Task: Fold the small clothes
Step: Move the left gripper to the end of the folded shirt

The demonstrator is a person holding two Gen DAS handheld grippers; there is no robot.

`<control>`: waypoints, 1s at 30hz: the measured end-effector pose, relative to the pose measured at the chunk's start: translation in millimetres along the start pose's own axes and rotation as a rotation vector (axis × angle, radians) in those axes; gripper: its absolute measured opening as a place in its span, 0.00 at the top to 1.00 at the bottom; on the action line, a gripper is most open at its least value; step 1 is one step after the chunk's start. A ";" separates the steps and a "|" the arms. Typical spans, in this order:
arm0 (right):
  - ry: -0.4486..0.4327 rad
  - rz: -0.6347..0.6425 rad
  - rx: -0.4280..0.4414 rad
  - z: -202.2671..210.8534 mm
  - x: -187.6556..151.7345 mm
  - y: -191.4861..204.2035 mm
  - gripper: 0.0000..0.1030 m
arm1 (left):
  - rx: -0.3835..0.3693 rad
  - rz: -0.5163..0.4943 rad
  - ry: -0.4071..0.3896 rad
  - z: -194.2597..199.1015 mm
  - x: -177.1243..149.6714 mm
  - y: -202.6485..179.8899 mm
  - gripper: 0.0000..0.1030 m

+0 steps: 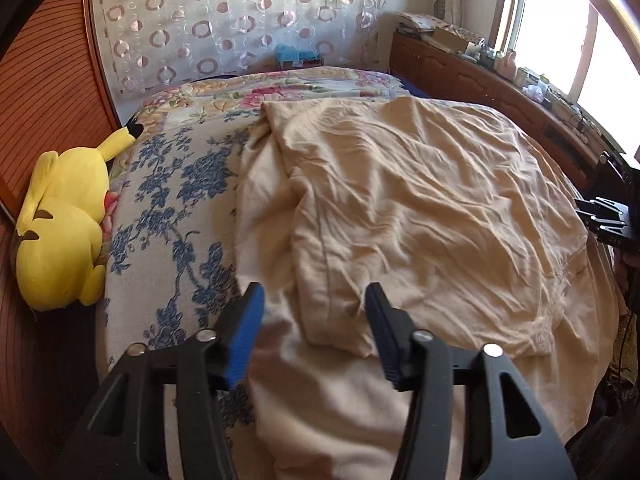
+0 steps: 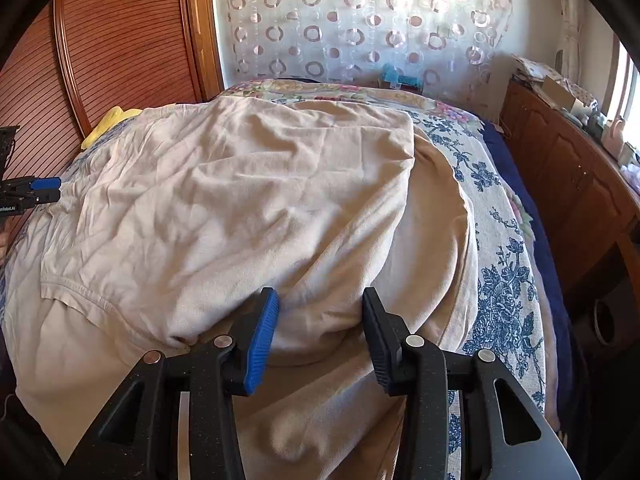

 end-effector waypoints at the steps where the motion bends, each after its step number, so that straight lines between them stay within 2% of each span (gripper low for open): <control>1: 0.000 0.002 -0.001 -0.3 0.9 -0.1 0.57 | -0.005 0.000 0.005 -0.5 -2.5 -0.3 0.55; 16: 0.000 0.004 0.000 -0.7 1.1 0.3 0.57 | 0.037 -0.073 0.020 -9.5 -3.2 -8.1 0.57; 17: 0.000 0.004 0.001 -0.6 1.1 0.3 0.57 | 0.028 -0.074 0.019 -9.0 -3.2 -9.7 0.65; 19: -0.001 0.004 0.001 -0.5 1.2 0.4 0.57 | 0.011 -0.082 0.010 -7.1 -2.3 -15.8 0.68; 20: -0.001 0.004 0.001 -0.6 1.2 0.2 0.57 | 0.007 -0.086 0.010 -6.7 -2.0 -18.4 0.73; 26: -0.001 0.005 0.003 -0.6 1.3 0.3 0.57 | 0.041 -0.089 0.030 -11.8 1.6 -18.5 0.74; 30: -0.001 0.005 0.003 -0.7 1.5 0.1 0.57 | 0.038 -0.096 0.013 -9.4 3.2 -20.1 0.74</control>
Point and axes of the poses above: each gripper's, at about its wrist camera, not at the fingertips, and z roughly against the way its jaws point, y to its left, x to its top, the point moved 9 cm from there along -z, roughly the way its jaws point, and after that the axes turned 2 degrees about -y, right-handed, at the moved point
